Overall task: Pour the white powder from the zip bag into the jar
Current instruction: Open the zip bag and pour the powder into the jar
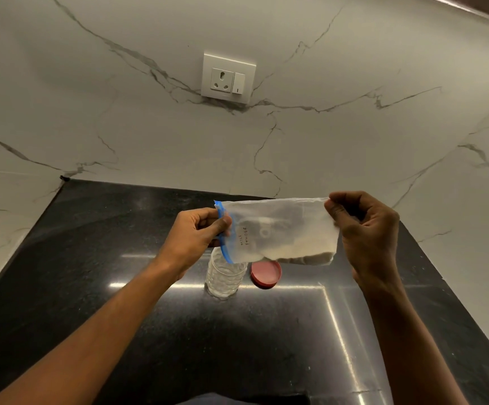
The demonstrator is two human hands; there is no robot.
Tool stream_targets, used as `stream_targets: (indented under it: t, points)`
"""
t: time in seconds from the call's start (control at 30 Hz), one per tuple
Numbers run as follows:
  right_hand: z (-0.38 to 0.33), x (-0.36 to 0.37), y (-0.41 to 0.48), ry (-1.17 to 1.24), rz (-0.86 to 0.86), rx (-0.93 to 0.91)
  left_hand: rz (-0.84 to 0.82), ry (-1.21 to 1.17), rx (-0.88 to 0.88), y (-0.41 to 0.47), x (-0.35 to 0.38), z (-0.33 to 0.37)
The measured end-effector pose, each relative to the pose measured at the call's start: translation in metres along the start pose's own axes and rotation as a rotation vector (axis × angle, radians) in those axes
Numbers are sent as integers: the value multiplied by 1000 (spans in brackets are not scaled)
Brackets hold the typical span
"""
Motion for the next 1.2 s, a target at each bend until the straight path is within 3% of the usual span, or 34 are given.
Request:
stream_targets:
  t: [1.2]
  points:
    - [-11,14,16,-69,-105,-41,-10,-51,2,7,3,-14]
Point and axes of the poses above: each hand's wrist, its own y-axis towards the middle knuckle, its own x-axis out of the palm, z = x × y, the point moved 9 cm from there along y, towards the middle knuckle, and after that the axes turned 10 degrees about y, right-handed, at the moved point
